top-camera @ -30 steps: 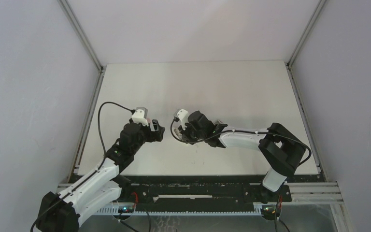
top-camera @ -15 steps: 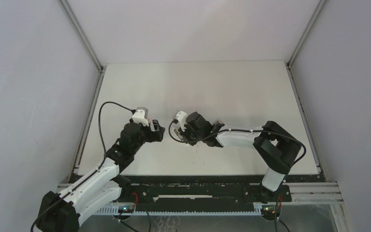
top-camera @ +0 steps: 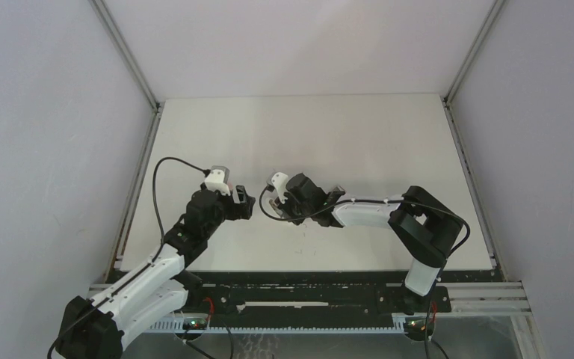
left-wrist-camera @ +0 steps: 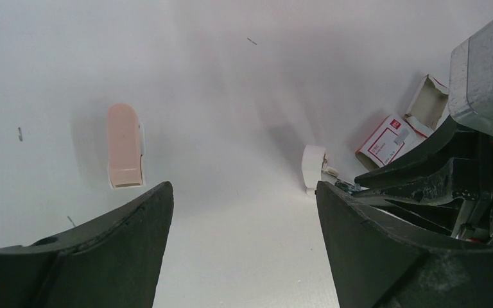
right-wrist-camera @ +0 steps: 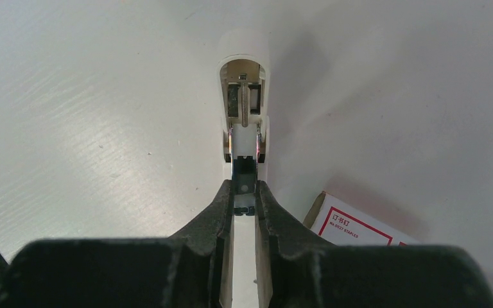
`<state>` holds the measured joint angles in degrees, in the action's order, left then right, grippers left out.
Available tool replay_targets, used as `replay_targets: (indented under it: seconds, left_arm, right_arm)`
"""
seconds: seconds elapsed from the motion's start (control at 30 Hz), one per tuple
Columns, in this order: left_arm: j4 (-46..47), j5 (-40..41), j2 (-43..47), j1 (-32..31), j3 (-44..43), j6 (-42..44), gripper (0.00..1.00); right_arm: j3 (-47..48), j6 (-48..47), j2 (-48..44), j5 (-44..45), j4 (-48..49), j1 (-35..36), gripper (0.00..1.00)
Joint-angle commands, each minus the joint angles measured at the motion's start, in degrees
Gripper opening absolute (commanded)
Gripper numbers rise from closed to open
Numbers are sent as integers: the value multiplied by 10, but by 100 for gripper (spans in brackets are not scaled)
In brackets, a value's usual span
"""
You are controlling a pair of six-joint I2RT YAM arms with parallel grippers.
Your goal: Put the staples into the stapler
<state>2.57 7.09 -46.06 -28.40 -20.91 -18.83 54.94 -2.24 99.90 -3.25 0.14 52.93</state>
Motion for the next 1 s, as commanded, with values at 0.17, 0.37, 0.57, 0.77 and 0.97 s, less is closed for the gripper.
replay_targets:
  seconds: [0.17,0.37,0.57,0.77,0.97]
  left_arm:
    - [26,-5,12,3,5,12,85]
    - [25,-5,15,3,7,14,85]
    - [26,-7,15,3,7,15,85]
    - [31,-19,12,3,8,16,85]
    - [42,-39,9,3,9,18,84]
  right_arm:
    - [25,-11,8,18,9,6,3]
    - [28,-13,12,18,3,6,6]
    - [30,-9,7,13,3,8,18]
    - [30,-1,-5,4,3,8,30]
    - [30,14,-31,-17,1,5,37]
